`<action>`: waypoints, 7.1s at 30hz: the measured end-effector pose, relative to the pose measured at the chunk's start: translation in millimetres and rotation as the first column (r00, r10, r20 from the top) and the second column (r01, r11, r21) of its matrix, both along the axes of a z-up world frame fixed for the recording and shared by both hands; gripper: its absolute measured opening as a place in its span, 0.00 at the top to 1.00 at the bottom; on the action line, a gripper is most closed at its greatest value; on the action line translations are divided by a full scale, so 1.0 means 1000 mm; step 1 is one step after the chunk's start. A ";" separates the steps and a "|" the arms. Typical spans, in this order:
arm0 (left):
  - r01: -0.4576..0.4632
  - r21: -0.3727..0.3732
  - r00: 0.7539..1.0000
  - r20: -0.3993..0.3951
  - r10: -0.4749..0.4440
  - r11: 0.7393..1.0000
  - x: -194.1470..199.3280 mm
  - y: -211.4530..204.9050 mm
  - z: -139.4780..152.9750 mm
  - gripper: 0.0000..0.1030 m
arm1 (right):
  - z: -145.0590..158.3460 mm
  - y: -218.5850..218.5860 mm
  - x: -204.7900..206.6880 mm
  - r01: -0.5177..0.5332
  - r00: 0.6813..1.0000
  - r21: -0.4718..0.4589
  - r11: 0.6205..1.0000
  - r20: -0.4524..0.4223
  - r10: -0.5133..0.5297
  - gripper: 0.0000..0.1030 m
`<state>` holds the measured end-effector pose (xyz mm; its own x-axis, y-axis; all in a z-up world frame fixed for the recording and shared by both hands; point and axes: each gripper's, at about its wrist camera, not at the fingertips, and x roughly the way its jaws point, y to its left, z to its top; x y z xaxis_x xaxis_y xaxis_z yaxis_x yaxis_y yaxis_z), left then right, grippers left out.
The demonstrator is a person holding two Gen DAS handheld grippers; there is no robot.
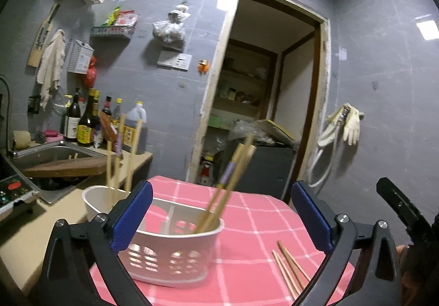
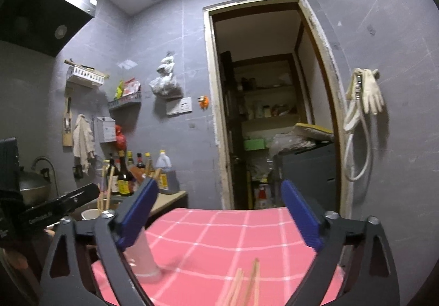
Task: Organize utensils
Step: 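Move both tools back down to the remaining chopsticks, then grasp a thin chopstick with the left gripper while the right gripper grasps another, then lift the chopsticks and carry them over the white caddy, then open both grippers to drop the chopsticks into the caddy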
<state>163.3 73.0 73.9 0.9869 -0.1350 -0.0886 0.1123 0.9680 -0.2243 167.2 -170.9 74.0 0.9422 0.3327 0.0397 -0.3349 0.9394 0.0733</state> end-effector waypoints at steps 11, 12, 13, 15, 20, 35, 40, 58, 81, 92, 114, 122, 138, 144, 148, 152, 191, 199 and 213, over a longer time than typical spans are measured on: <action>0.082 0.032 0.993 -0.088 -0.079 0.996 0.013 -0.050 -0.025 0.02 | -0.018 -0.034 0.000 0.062 0.997 -0.064 0.996 -0.049 -0.065 0.00; 0.086 0.028 0.992 -0.098 -0.083 0.996 0.014 -0.052 -0.028 0.02 | -0.019 -0.036 0.002 0.063 0.996 -0.067 0.996 -0.054 -0.067 0.00; 0.091 0.026 0.990 -0.115 -0.087 0.996 0.017 -0.056 -0.032 0.02 | -0.022 -0.038 0.004 0.065 0.996 -0.073 0.995 -0.064 -0.070 0.00; 0.106 0.032 0.983 -0.152 -0.100 0.994 0.022 -0.063 -0.041 0.02 | -0.028 -0.041 0.006 0.066 0.994 -0.085 0.994 -0.082 -0.073 0.00; 0.158 0.065 0.955 -0.265 -0.136 0.985 0.036 -0.080 -0.062 0.02 | -0.039 -0.049 0.019 0.068 0.984 -0.119 0.991 -0.157 -0.086 0.00; 0.295 0.102 0.851 -0.480 -0.213 0.950 0.080 -0.110 -0.097 0.22 | -0.077 -0.053 0.075 -0.048 0.896 -0.192 0.980 -0.441 -0.043 0.37; 0.340 0.070 0.789 -0.563 -0.244 0.938 0.101 -0.119 -0.108 0.43 | -0.089 -0.046 0.094 -0.121 0.846 -0.208 0.971 -0.533 -0.009 0.58; 0.388 0.047 0.672 -0.697 -0.248 0.921 0.157 -0.138 -0.133 0.83 | -0.108 -0.034 0.129 -0.204 0.738 -0.184 0.962 -0.674 0.028 0.75; 0.389 -0.022 0.638 -0.715 -0.286 0.921 0.165 -0.128 -0.131 0.94 | -0.132 -0.005 0.174 -0.262 0.611 -0.219 0.940 -0.791 -0.014 0.80; 0.397 -0.020 0.638 -0.713 -0.291 0.918 0.166 -0.129 -0.135 0.95 | -0.130 -0.005 0.194 -0.219 0.556 -0.201 0.955 -0.830 -0.047 0.94; 0.281 -0.016 0.894 -0.359 -0.268 0.959 0.100 -0.101 -0.074 0.98 | -0.072 -0.028 0.080 -0.074 0.892 0.057 0.996 -0.443 0.091 0.97; 0.242 -0.026 0.952 -0.190 -0.242 0.970 0.071 -0.089 -0.049 0.98 | -0.048 -0.017 0.059 -0.091 0.950 0.077 0.993 -0.293 0.110 0.97; 0.094 -0.145 0.995 -0.004 -0.096 0.985 0.055 0.021 0.023 0.98 | 0.005 0.047 0.064 -0.262 0.954 0.134 0.956 -0.115 0.278 0.97; -0.013 -0.194 0.999 0.042 0.021 0.981 0.062 0.084 0.037 0.98 | 0.021 0.085 0.073 -0.336 0.936 0.124 0.934 -0.063 0.345 0.97; -0.077 -0.218 0.993 0.072 0.094 0.973 0.064 0.118 0.037 0.98 | 0.027 0.112 0.082 -0.370 0.926 0.126 0.921 -0.029 0.376 0.97; -0.125 -0.224 0.985 0.092 0.149 0.967 0.070 0.143 0.033 0.98 | 0.027 0.133 0.089 -0.378 0.925 0.108 0.920 0.000 0.380 0.97; -0.188 -0.111 0.982 -0.026 0.187 0.976 0.081 0.123 -0.051 0.97 | -0.044 0.176 0.105 -0.355 0.924 -0.004 0.935 -0.156 0.350 0.96; -0.168 -0.092 0.984 -0.069 0.162 0.982 0.078 0.116 -0.058 0.97 | -0.045 0.173 0.102 -0.348 0.924 -0.005 0.937 -0.168 0.342 0.96; -0.169 -0.107 0.984 -0.072 0.162 0.980 0.061 0.117 -0.054 0.96 | -0.047 0.165 0.087 -0.328 0.938 -0.042 0.944 -0.137 0.319 0.79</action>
<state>224.4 189.6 19.7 0.9894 0.0171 -0.1445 -0.0651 0.9401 -0.3345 253.8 -6.2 27.1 0.7789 0.6184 -0.1041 -0.6133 0.7858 0.0795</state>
